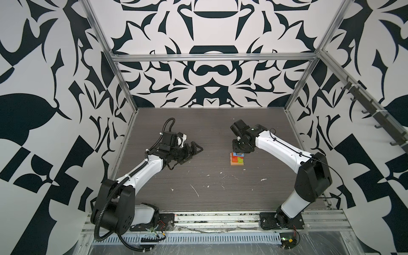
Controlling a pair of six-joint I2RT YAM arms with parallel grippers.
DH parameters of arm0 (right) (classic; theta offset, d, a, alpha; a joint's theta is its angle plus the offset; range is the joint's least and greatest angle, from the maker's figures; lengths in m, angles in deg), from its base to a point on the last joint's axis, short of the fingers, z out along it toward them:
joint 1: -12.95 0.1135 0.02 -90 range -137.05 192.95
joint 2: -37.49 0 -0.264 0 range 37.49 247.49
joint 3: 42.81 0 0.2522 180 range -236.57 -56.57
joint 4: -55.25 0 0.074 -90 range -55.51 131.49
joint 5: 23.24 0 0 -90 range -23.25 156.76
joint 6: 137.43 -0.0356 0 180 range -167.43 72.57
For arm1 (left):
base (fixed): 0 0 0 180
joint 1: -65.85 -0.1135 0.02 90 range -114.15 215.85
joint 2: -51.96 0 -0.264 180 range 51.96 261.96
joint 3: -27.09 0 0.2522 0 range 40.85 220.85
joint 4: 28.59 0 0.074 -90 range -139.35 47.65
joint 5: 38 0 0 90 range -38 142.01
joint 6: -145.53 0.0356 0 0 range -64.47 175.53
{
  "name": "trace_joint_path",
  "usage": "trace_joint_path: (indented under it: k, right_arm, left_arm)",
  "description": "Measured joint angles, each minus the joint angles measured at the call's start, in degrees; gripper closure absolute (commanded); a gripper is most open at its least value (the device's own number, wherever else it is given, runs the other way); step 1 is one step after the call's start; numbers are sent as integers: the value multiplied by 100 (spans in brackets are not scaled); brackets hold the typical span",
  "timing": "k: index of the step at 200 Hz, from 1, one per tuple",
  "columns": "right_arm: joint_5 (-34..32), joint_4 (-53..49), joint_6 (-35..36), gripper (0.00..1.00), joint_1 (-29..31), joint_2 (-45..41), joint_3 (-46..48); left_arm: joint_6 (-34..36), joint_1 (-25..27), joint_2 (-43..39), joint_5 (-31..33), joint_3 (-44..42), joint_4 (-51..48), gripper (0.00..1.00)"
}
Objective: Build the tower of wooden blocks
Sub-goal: 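Lower the red cube onto the wood cube with the right gripper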
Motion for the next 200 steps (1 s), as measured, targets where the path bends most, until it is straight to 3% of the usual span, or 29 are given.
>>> trace_joint_path:
  k: [200]
  right_arm:
    - [7, 251, 133, 68, -33, 0, 146]
  left_arm:
    - [0, 0, 0, -28, 0, 0, 0]
